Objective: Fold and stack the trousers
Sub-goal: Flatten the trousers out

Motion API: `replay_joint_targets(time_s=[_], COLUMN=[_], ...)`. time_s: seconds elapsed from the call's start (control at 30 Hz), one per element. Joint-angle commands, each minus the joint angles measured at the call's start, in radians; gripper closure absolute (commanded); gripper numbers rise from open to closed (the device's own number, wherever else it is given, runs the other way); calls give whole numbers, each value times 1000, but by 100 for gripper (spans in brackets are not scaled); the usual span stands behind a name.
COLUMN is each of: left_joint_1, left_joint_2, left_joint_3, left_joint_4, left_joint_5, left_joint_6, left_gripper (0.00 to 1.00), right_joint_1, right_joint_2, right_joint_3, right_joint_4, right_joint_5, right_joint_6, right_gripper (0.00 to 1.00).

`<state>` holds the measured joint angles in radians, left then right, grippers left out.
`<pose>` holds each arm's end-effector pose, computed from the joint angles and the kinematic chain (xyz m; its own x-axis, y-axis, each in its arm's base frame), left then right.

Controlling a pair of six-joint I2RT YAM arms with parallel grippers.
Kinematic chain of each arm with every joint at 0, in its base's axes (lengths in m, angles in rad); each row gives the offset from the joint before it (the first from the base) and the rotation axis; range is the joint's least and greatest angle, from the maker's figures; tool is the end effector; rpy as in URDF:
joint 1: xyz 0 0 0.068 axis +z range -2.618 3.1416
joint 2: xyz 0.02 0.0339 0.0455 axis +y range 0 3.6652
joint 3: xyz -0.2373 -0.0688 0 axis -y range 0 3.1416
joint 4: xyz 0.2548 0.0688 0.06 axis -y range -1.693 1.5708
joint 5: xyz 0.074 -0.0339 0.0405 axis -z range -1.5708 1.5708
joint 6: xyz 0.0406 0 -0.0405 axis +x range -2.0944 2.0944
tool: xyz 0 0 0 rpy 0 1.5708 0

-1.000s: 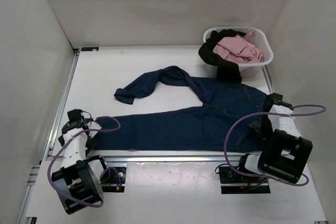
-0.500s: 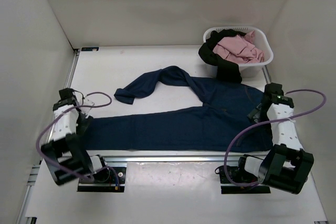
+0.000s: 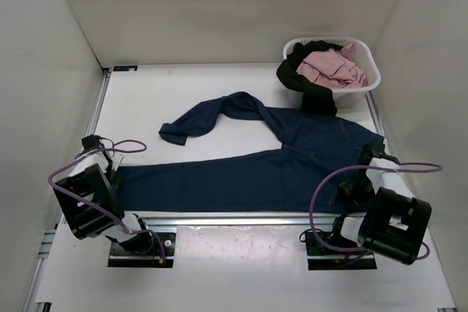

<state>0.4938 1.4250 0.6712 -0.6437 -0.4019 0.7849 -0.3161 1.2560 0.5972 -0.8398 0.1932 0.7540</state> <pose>0.1964 0.1237 0.1079 -0.9639 0.2198 0.1503 0.2624 0.8807 0.3945 0.1810 -0.0674 0.1171 -0.4732 0.8616 -0.1837 0.8809 0.4646 -0.0902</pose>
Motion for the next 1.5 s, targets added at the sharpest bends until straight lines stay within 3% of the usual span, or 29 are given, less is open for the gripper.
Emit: replay_joint_targets(time_s=[0.0, 0.1, 0.23, 0.3, 0.37, 0.47, 0.6, 0.9, 1.03, 1.07, 1.13, 1.23, 1.3, 1.33, 1.37, 1.4, 1.47], left_joint_1=[20, -9, -116, -197, -315, -490, -613, -655, -675, -675, -675, -666, -615, -595, -562, -549, -540], left_joint_2=[-29, -52, -2, 69, 162, 265, 417, 660, 709, 722, 723, 723, 710, 700, 689, 689, 632], left_joint_3=[69, 267, 588, 732, 796, 806, 843, 1019, 983, 961, 946, 959, 1051, 1094, 1141, 1239, 1294], left_joint_4=[26, -114, -295, -341, -367, -357, -269, -231, -243, -254, -254, -254, -200, -176, -151, -136, -126], left_joint_5=[9, 121, 303, 426, 433, 342, 342, 368, 325, 308, 241, 142, 17, -21, -73, -74, -34], left_joint_6=[11, -25, -101, -142, -179, -197, -197, -233, -222, -213, -213, -182, -156, -147, -127, -127, -93], left_gripper=[15, 14, 13, 11, 9, 7, 6, 4, 25, 50, 85, 85, 85, 85, 85, 85, 85], right_joint_1=[-23, -23, -23, -23, -23, -23, -34, -80, -80, -80, -80, -80, -80, -80, -80, -80, -80], right_joint_2=[-27, -63, -86, -31, 29, 172, 404, 727, 776, 777, 777, 766, 777, 786, 786, 786, 763], right_joint_3=[-80, -5, 224, 396, 501, 669, 802, 932, 905, 862, 819, 773, 762, 762, 753, 753, 716], right_joint_4=[28, -39, -139, -171, -182, -153, -67, 4, 14, 33, 53, 71, 59, 59, 59, 59, 59], right_joint_5=[-1, -26, -46, -73, -96, -115, -124, -67, -46, -35, -26, -26, -26, -26, -26, -26, -26], right_joint_6=[54, 7, -77, -87, -101, -67, -27, 79, 123, 136, 168, 179, 179, 170, 157, 157, 134], right_gripper=[47, 37, 27, 24, 20, 20, 20, 21, 21, 22, 27, 44, 54, 66, 71, 75, 87])
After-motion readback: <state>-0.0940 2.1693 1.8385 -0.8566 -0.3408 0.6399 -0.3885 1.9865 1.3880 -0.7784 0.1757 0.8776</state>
